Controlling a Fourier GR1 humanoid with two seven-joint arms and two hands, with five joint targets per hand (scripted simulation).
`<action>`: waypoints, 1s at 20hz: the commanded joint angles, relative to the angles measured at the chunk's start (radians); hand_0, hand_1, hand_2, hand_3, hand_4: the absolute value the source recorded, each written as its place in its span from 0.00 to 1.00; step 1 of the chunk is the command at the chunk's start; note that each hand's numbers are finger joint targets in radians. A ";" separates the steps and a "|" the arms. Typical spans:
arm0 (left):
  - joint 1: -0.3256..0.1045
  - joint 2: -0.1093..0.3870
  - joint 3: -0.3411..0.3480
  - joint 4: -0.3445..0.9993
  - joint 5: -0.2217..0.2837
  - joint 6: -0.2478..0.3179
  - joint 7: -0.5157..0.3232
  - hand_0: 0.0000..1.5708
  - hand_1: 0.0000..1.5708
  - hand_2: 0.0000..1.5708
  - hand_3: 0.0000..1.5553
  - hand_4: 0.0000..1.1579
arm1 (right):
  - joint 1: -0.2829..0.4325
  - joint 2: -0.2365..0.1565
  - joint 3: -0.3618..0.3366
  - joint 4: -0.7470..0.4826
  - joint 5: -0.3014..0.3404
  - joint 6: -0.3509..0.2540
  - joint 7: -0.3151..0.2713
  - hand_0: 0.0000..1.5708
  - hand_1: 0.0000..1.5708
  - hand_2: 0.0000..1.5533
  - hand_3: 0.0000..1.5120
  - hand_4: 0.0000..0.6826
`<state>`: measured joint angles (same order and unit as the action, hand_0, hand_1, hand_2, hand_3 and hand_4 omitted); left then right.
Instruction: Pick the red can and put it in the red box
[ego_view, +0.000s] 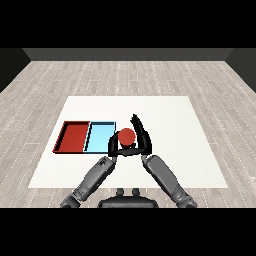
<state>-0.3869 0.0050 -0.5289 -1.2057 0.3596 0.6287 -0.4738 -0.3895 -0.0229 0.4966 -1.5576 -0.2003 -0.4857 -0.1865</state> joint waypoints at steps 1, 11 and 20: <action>-0.068 -0.005 -0.023 0.070 0.079 0.038 -0.056 1.00 1.00 1.00 0.94 0.98 | 0.030 -0.024 -0.091 -0.033 -0.037 0.076 0.018 0.00 0.00 0.00 0.00 0.00; 0.062 0.082 0.099 -0.133 -0.083 -0.007 0.077 1.00 1.00 1.00 0.95 0.97 | 0.240 -0.132 -0.218 -0.248 -0.121 0.229 -0.042 0.00 0.00 0.00 0.00 0.00; -0.008 0.276 0.269 -0.157 -0.101 -0.010 0.232 1.00 1.00 1.00 0.96 0.97 | 0.433 -0.216 -0.316 -0.380 -0.161 0.248 0.000 0.00 0.00 0.00 0.00 0.00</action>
<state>-0.3773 0.2184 -0.2856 -1.3152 0.2999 0.5671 -0.3345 -0.0259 -0.1925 0.2487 -1.8916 -0.3165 -0.2660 -0.2061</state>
